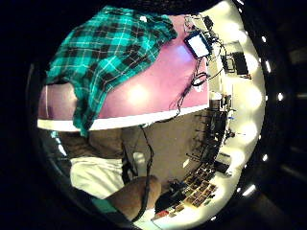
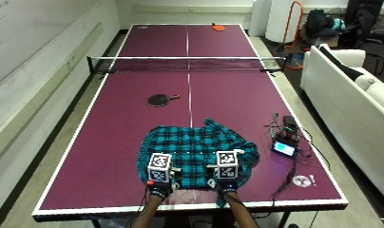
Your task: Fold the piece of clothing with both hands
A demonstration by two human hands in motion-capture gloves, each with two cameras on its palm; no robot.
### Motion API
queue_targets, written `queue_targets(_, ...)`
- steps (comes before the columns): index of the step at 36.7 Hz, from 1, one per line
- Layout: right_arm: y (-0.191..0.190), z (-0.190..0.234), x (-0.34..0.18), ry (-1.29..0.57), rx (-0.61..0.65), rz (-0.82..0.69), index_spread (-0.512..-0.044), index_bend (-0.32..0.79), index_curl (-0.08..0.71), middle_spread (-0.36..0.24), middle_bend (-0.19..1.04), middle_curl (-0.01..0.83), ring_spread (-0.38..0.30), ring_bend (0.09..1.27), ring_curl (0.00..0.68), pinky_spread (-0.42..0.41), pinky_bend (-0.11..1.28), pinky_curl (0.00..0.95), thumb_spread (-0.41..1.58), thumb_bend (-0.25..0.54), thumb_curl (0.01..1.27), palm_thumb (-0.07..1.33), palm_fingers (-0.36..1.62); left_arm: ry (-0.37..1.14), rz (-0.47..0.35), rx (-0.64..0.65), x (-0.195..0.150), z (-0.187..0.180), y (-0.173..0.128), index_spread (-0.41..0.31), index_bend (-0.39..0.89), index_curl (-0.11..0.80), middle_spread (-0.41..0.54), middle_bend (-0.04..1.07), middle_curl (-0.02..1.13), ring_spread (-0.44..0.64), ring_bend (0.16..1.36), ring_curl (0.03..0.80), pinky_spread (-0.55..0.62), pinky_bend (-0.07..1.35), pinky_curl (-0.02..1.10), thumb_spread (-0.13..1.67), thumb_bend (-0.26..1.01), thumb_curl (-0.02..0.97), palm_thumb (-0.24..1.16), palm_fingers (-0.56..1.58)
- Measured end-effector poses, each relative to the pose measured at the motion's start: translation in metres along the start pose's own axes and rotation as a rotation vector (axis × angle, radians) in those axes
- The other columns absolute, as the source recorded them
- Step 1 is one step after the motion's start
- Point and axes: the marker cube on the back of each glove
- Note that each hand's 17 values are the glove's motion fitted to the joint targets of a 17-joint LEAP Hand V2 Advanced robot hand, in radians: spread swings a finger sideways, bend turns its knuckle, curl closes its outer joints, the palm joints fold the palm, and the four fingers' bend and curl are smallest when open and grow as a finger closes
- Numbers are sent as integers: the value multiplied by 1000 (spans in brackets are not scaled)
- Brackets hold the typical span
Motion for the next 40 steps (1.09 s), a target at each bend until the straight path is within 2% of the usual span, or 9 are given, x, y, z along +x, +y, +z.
queue_targets(1, 1, -1, 0, -1, -1, 0, -199, 142, 34, -27, 208, 48, 61, 230, 32, 136, 394, 85, 430, 109, 26, 175, 230, 0, 1, 1, 0, 0, 0, -33, 108, 29, 30, 187, 45, 101, 462, 89, 121, 425, 94, 428, 46, 14, 79, 511)
queue_targets(3, 3, -4, 1, -4, -5, 2, -248, 142, 60, -36, 208, 71, 78, 238, 54, 171, 417, 119, 579, 115, 35, 191, 214, -1, 6, 4, 1, 0, 0, -41, 108, 49, 38, 185, 86, 128, 498, 137, 152, 451, 142, 571, 46, 23, 85, 486)
queue_targets(6, 6, -9, 3, 0, -8, 13, -301, 146, 91, -38, 211, 103, 98, 243, 78, 209, 437, 157, 754, 114, 49, 203, 188, 1, 13, 10, 1, -1, -1, -50, 117, 74, 46, 186, 130, 158, 531, 182, 185, 471, 190, 740, 42, 39, 90, 454)
queue_targets(14, 9, -12, 2, -2, 2, -3, -371, 146, 142, -45, 210, 164, 129, 258, 117, 261, 459, 211, 1036, 96, 81, 222, 154, 9, 5, 3, -1, -4, 0, -61, 128, 126, 57, 185, 191, 199, 570, 227, 230, 490, 250, 1002, 20, 79, 91, 413)
queue_targets(21, 15, -14, 0, -3, -9, -55, -389, 130, 166, -47, 208, 205, 140, 271, 144, 279, 479, 244, 1143, 65, 106, 220, 130, 16, 9, -4, 0, -1, 3, -65, 129, 159, 61, 185, 227, 213, 585, 244, 245, 495, 279, 1106, -4, 110, 92, 394)
queue_targets(28, 15, 1, 2, 2, -34, -57, -386, 81, 155, -33, 214, 239, 155, 309, 174, 283, 540, 282, 1162, 21, 129, 208, 61, 15, 10, -5, 1, 15, 0, -67, 124, 182, 62, 186, 256, 218, 597, 257, 251, 499, 302, 1155, -13, 136, 89, 379)
queue_targets(37, -23, 75, 10, 18, -114, -27, -360, 67, 128, 19, 197, 260, 181, 333, 195, 276, 638, 322, 1144, 0, 173, 267, -62, -34, -23, -54, -6, 71, -23, -48, 98, 190, 76, 183, 281, 225, 620, 275, 255, 529, 331, 1157, -14, 166, 94, 330)
queue_targets(40, -21, 83, 14, 22, -144, -7, -352, 72, 124, 28, 193, 264, 186, 335, 200, 274, 648, 327, 1137, 0, 188, 296, -79, -44, -40, -68, -8, 78, -21, -37, 93, 188, 80, 181, 288, 229, 634, 281, 257, 544, 340, 1149, -14, 177, 102, 307)
